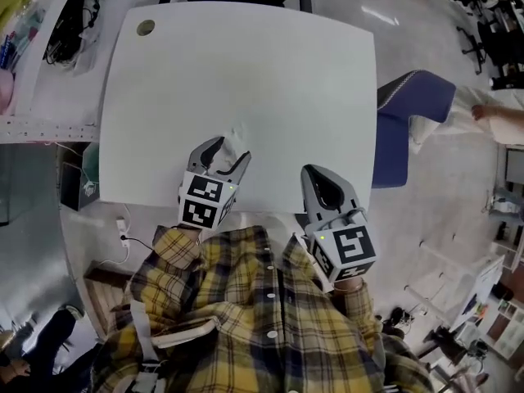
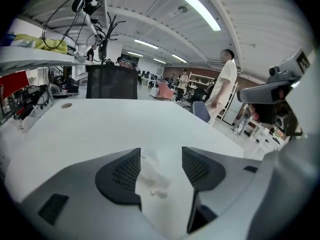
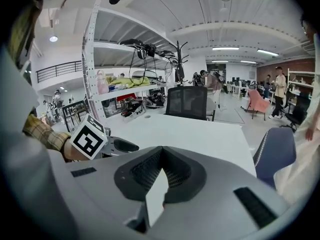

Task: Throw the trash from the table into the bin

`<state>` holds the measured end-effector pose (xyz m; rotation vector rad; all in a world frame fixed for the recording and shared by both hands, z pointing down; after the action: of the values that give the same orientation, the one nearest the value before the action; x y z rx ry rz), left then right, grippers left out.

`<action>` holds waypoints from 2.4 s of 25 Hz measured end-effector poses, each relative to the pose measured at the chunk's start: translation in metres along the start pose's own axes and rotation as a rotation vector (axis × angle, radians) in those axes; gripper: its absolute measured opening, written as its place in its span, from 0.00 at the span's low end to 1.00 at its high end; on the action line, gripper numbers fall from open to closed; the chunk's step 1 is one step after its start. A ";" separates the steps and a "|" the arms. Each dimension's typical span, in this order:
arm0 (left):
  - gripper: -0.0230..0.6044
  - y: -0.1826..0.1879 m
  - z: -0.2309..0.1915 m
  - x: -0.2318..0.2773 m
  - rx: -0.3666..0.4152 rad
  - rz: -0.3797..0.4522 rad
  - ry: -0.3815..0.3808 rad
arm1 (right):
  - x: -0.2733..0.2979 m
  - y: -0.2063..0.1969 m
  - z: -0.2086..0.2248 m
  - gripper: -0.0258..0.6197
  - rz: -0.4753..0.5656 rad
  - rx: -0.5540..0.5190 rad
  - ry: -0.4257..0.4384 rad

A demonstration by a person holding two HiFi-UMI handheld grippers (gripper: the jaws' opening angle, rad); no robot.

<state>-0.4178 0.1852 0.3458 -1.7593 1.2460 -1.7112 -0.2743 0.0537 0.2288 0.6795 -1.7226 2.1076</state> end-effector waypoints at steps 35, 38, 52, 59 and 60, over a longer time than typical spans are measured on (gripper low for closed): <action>0.07 0.007 -0.006 0.008 0.040 -0.098 -0.001 | -0.001 0.000 0.011 0.04 0.045 0.071 -0.038; 0.07 0.021 -0.001 -0.001 0.069 -0.080 -0.033 | -0.004 0.004 0.007 0.04 0.063 0.085 -0.053; 0.07 0.066 0.058 0.002 0.287 -0.091 -0.364 | -0.041 -0.016 0.017 0.04 0.140 0.242 -0.309; 0.07 0.076 0.127 0.020 0.385 -0.087 -0.449 | -0.102 -0.059 0.057 0.04 0.164 0.335 -0.436; 0.07 0.077 0.142 0.022 0.399 -0.084 -0.460 | -0.115 -0.067 0.063 0.04 0.170 0.347 -0.455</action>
<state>-0.3129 0.0844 0.2724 -1.8260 0.5964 -1.3633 -0.1334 0.0107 0.2292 1.2314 -1.6853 2.5544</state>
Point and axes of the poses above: the fingertips, and each gripper's own axes: x forward along the fingers, z to its right, y out of its top, the point moved 8 cm from there along -x, backward along the fingers, and after that the axes turned 6 degrees about x, right-handed, at the moved point
